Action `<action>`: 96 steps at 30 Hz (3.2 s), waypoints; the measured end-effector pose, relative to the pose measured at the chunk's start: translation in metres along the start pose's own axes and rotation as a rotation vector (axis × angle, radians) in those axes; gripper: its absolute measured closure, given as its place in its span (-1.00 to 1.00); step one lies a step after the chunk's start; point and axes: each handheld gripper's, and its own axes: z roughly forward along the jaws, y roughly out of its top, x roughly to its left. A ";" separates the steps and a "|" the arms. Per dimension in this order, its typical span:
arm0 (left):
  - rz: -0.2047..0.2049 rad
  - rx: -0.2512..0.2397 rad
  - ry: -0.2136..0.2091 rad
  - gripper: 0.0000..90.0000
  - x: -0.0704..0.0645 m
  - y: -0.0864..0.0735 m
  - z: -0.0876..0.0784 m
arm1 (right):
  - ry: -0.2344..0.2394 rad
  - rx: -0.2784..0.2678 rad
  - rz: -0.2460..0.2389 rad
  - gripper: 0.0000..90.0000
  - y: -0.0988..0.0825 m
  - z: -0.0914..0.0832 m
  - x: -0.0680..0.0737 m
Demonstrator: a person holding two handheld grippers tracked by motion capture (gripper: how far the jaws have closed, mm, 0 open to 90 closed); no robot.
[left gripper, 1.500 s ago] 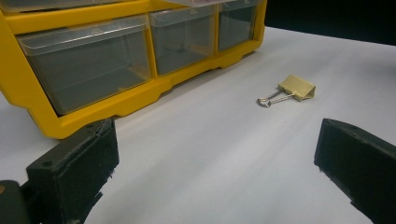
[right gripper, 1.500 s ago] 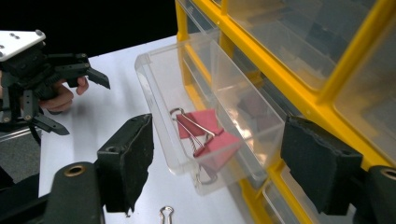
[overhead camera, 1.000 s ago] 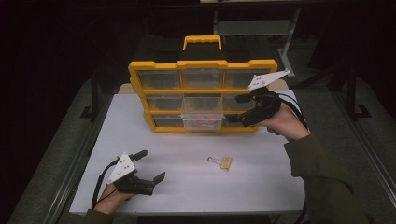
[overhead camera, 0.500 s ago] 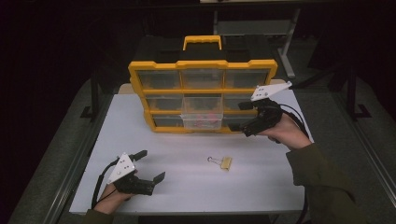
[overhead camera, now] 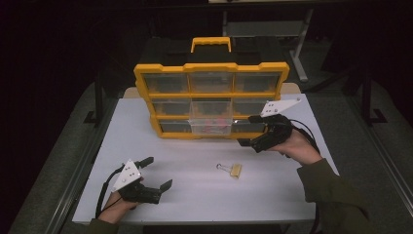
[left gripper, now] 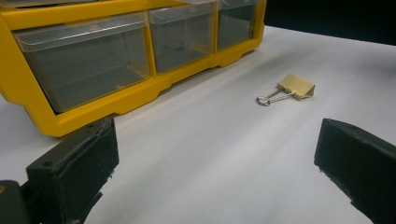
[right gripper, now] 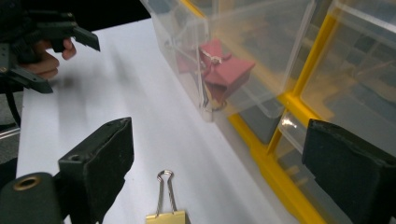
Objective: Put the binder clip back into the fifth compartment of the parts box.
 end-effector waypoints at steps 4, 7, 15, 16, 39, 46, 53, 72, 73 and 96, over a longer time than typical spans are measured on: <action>-0.009 -0.004 0.002 -1.00 0.000 -0.001 0.000 | 0.000 -0.005 0.009 -0.83 -0.008 0.002 0.002; -0.008 -0.004 0.003 -1.00 0.000 0.000 -0.001 | 0.002 -0.007 0.012 -0.83 -0.014 0.004 0.002; -0.007 -0.001 0.003 -1.00 0.000 0.000 -0.001 | 0.017 -0.002 0.038 -0.84 -0.030 0.012 0.005; -0.005 -0.001 0.003 -1.00 0.000 0.000 0.000 | 0.020 -0.004 0.038 -0.84 -0.033 0.013 0.005; 0.003 0.000 0.002 -1.00 0.000 0.000 0.000 | 0.073 0.157 0.029 -0.91 -0.060 0.044 0.017; 0.008 0.001 0.001 -1.00 0.000 0.000 0.000 | 0.094 0.202 0.032 -0.77 -0.067 0.056 0.020; 0.008 0.000 -0.001 -1.00 0.000 -0.001 0.001 | 0.105 0.243 0.040 -0.65 -0.076 0.065 0.023; 0.006 0.000 0.000 -1.00 0.000 0.000 0.000 | 0.060 0.311 -0.078 -0.24 -0.086 0.080 0.032; 0.006 0.001 0.000 -1.00 0.000 0.000 0.000 | 0.055 0.309 -0.079 -0.23 -0.086 0.080 0.032; 0.003 0.000 -0.001 -1.00 0.000 -0.001 0.001 | 0.054 0.311 -0.095 0.08 -0.086 0.076 0.030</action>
